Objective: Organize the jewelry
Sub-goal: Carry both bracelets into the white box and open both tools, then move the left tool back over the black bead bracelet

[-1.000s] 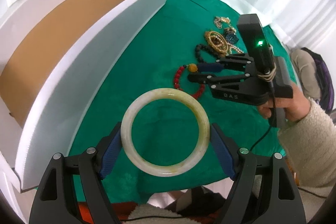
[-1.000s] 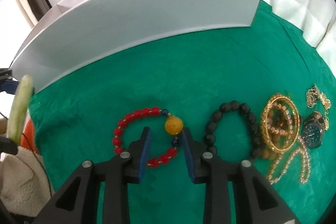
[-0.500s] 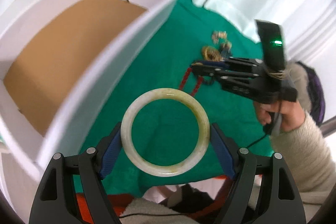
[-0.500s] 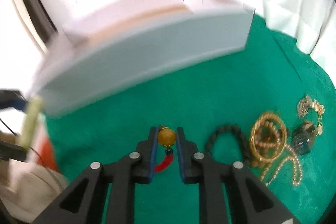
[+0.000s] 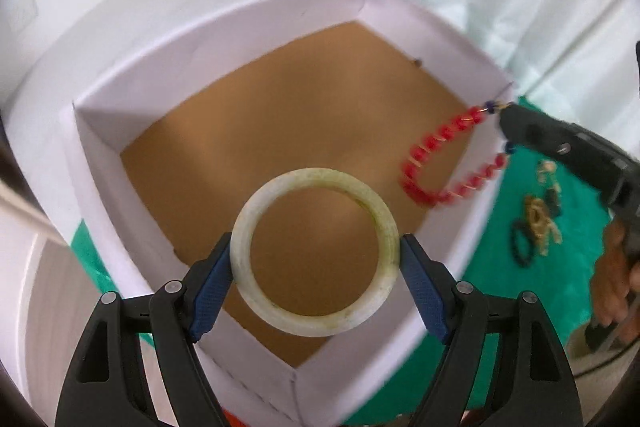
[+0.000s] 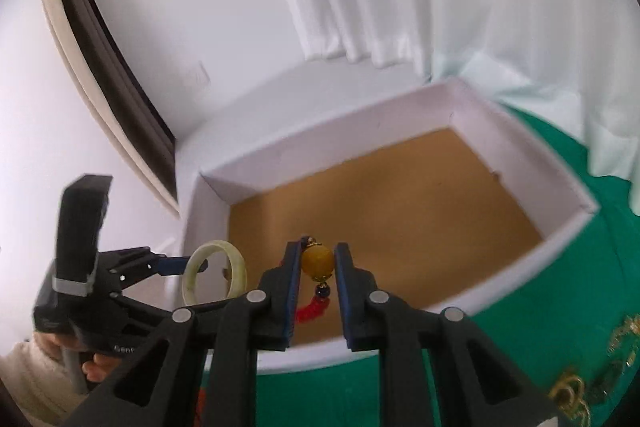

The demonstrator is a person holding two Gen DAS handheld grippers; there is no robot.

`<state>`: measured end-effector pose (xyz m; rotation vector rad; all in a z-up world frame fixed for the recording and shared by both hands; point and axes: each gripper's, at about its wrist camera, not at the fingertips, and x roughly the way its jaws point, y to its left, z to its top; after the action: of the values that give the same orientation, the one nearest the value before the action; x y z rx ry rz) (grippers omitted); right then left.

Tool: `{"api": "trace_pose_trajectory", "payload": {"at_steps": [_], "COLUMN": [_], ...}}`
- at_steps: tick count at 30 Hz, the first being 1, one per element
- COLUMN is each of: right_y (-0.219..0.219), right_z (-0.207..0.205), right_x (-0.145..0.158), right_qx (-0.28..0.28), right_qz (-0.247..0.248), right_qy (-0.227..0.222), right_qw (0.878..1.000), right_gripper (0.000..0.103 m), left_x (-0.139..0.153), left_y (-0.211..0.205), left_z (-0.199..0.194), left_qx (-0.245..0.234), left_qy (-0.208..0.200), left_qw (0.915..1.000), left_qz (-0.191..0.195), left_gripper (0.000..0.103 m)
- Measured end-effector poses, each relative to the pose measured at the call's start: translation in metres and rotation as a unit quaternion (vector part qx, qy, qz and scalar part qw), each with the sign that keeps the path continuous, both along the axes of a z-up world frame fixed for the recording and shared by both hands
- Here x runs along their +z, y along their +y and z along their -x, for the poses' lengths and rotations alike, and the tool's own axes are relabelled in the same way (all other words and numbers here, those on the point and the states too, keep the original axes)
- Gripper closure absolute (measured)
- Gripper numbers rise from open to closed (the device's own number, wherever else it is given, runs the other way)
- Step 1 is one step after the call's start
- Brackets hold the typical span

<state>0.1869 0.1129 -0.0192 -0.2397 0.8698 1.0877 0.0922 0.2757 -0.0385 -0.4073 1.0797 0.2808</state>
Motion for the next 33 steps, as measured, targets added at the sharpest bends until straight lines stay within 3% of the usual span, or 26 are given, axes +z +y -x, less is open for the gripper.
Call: {"api": "trace_pose_trajectory", "payload": {"at_steps": [4,6,7,10,13,19,26,30,33], "right_y": [0.019,0.017,0.013,-0.005,-0.033,-0.117,-0.234,-0.288,-0.321], "right_z": [0.008,0.006,0.005,0.009,0.026,0.071,0.104,0.112,0.116], "right_x": [-0.038,-0.045,-0.045,-0.039,-0.029,-0.041,-0.085,-0.103,-0.113], "right_qx": [-0.005,-0.022,-0.029,-0.05,-0.075,-0.132,-0.23,-0.296,-0.336], "right_qz": [0.028,0.026,0.021,0.008,0.004,0.04,0.077,0.082,0.086], "right_qy": [0.023,0.028,0.03,0.01,-0.042,-0.099,-0.065,-0.045,-0.037], "right_qw": [0.999,0.999,0.999,0.999,0.996,0.986,0.968,0.951,0.937], "right_gripper": [0.083,0.067,0.053,0.048,0.016,0.014,0.014,0.014,0.014], "left_x": [-0.018,-0.018,-0.015,-0.002,0.013,0.011,-0.005,-0.018,-0.016], "left_y": [0.006,0.007,0.007,0.003,-0.009,-0.023,-0.034,-0.023,-0.025], "left_z": [0.0,0.004,0.006,0.011,0.011,0.003,-0.004,-0.008,-0.005], "left_qx": [0.009,0.011,0.012,0.012,-0.007,-0.021,-0.012,0.001,0.005], "left_qy": [0.02,0.014,0.009,-0.011,-0.047,-0.075,-0.048,-0.019,-0.025], "left_qw": [0.9996,0.9997,0.9998,0.9998,0.9981,0.9949,0.9903,0.9947,0.9935], "left_qz": [0.018,0.019,0.015,-0.01,-0.039,-0.064,-0.129,-0.101,-0.111], "left_gripper": [0.02,0.015,0.011,0.009,0.007,0.006,0.005,0.006,0.006]}}
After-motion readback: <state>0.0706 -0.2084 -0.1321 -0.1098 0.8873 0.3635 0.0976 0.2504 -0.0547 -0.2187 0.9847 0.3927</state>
